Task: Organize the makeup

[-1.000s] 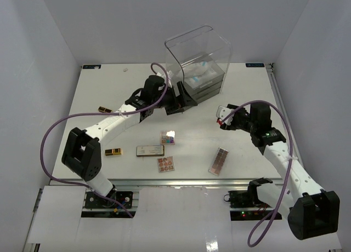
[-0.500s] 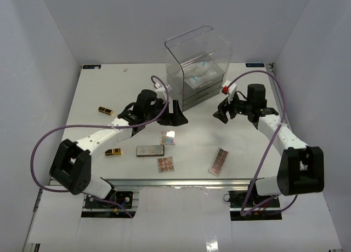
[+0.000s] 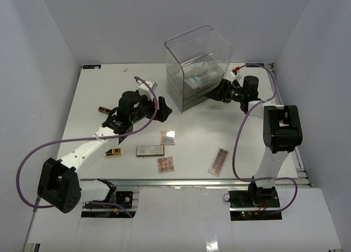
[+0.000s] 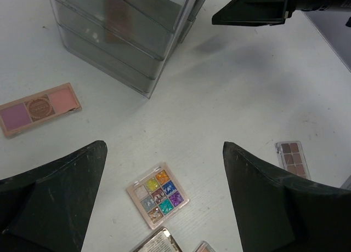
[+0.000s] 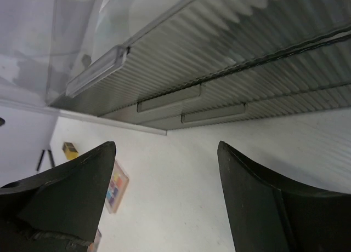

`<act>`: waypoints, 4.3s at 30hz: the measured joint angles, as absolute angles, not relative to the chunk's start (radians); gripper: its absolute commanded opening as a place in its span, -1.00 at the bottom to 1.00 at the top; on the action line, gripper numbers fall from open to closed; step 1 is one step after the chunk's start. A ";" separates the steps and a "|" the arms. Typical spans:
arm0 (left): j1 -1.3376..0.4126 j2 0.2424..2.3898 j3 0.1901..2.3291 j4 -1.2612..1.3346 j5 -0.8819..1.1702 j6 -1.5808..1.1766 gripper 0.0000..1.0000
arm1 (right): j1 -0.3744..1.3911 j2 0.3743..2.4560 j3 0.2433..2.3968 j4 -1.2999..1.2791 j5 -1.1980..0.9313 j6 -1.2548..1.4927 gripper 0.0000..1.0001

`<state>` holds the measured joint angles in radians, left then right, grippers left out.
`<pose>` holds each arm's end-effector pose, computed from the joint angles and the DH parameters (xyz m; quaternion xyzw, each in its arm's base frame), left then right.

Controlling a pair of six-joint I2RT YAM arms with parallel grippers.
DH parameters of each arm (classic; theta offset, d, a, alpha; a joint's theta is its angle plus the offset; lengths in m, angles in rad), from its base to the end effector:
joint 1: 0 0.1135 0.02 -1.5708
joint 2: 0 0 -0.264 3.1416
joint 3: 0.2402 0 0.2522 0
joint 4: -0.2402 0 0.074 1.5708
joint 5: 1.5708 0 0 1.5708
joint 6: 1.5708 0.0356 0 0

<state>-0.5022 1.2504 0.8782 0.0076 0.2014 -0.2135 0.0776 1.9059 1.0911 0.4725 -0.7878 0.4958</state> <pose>0.2495 -0.1452 0.2920 0.1743 0.8027 -0.2752 0.4996 0.4087 0.0571 0.1925 -0.0597 0.7841 0.4513 0.4218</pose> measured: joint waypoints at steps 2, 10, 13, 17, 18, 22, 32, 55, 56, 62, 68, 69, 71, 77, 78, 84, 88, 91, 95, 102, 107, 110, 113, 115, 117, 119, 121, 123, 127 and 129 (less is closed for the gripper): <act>-0.499 1.238 0.876 0.008 0.187 -0.204 0.96 | 0.078 1.952 1.095 0.567 -0.789 0.598 0.54; -0.486 1.227 0.876 0.011 0.174 -0.193 0.96 | 0.078 2.072 1.107 0.818 -0.784 0.865 0.22; -0.482 1.227 0.875 0.012 0.173 -0.193 0.96 | 0.079 2.090 1.118 0.858 -0.780 0.900 0.02; -0.480 1.229 0.874 0.017 0.174 -0.194 0.96 | 0.078 2.123 1.132 0.927 -0.774 0.951 -0.32; -0.480 1.230 0.874 0.018 0.175 -0.194 0.96 | 0.078 2.133 1.132 0.940 -0.774 0.965 -0.39; -0.480 1.236 0.874 0.024 0.180 -0.194 0.96 | 0.074 2.157 1.137 0.992 -0.792 1.012 -0.63; -0.479 1.240 0.866 0.031 0.196 -0.199 0.96 | 0.034 2.168 1.137 1.020 -0.816 1.067 -0.85; -0.466 1.277 0.860 0.039 0.232 -0.231 0.96 | -0.192 2.093 1.019 0.980 -0.903 0.933 0.05; -0.466 1.277 0.860 0.039 0.233 -0.232 0.96 | -0.190 2.091 1.021 0.974 -0.905 0.924 0.08; -0.464 1.285 0.860 0.039 0.238 -0.234 0.96 | -0.158 2.107 1.105 0.912 -0.911 0.892 0.07; -0.458 1.287 0.860 0.039 0.243 -0.234 0.96 | -0.120 2.146 1.174 0.909 -0.904 0.886 0.05; -0.457 1.287 0.860 0.039 0.244 -0.235 0.96 | -0.114 2.154 1.179 0.907 -0.902 0.886 0.04; -0.455 1.287 0.860 0.039 0.247 -0.236 0.96 | -0.106 2.168 1.190 0.898 -0.898 0.887 0.01; -0.453 1.287 0.860 0.039 0.250 -0.237 0.96 | -0.093 2.195 1.224 0.890 -0.905 0.901 -0.29; -0.453 1.287 0.860 0.039 0.250 -0.237 0.96 | -0.091 2.195 1.227 0.892 -0.906 0.905 -0.34; -0.453 1.287 0.860 0.039 0.251 -0.237 0.96 | -0.086 2.195 1.230 0.919 -0.912 0.927 -0.75; -0.451 1.287 0.860 0.039 0.252 -0.237 0.96 | -0.085 2.196 1.225 0.924 -0.908 0.970 -0.85; -0.448 1.287 0.860 0.039 0.252 -0.237 0.96 | -0.085 2.194 1.195 0.958 -0.895 0.997 -0.85; -0.447 1.287 0.860 0.039 0.252 -0.237 0.96 | -0.096 2.160 1.130 0.994 -0.885 1.009 -0.85; -0.447 1.286 0.860 0.039 0.256 -0.237 0.96 | -0.146 2.077 1.008 0.994 -0.901 0.992 -0.85; -0.447 1.283 0.860 0.038 0.262 -0.237 0.96 | -0.196 2.023 0.953 0.946 -0.934 0.944 -0.85; -0.447 1.279 0.860 0.039 0.263 -0.237 0.96 | -0.217 2.002 0.935 0.916 -0.951 0.920 -0.85; -0.447 1.274 0.860 0.039 0.266 -0.238 0.96 | -0.234 1.977 0.914 0.886 -0.964 0.895 -0.85; -0.447 1.269 0.860 0.039 0.269 -0.239 0.96 | -0.249 1.960 0.900 0.864 -0.973 0.877 -0.85; -0.447 1.266 0.860 0.039 0.272 -0.241 0.96 | -0.263 1.946 0.886 0.844 -0.982 0.860 -0.85; -0.447 1.264 0.860 0.039 0.274 -0.244 0.96 | -0.273 1.938 0.880 0.826 -0.990 0.849 -0.84; -0.447 1.262 0.860 0.039 0.275 -0.245 0.96 | -0.277 1.932 0.879 0.809 -0.994 0.835 -0.78; -0.447 1.258 0.860 0.039 0.275 -0.245 0.96 | -0.278 1.927 0.880 0.797 -0.994 0.823 -0.52; -0.447 1.250 0.860 0.039 0.275 -0.245 0.96 | -0.280 1.924 0.895 0.750 -0.998 0.759 0.05; -0.447 1.248 0.860 0.039 0.277 -0.245 0.96 | -0.283 1.924 0.907 0.718 -0.997 0.715 0.20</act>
<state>-0.4469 1.2482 0.8604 0.0387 0.2771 -0.2447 -0.2827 1.9236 0.9069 0.7178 -0.9972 0.7146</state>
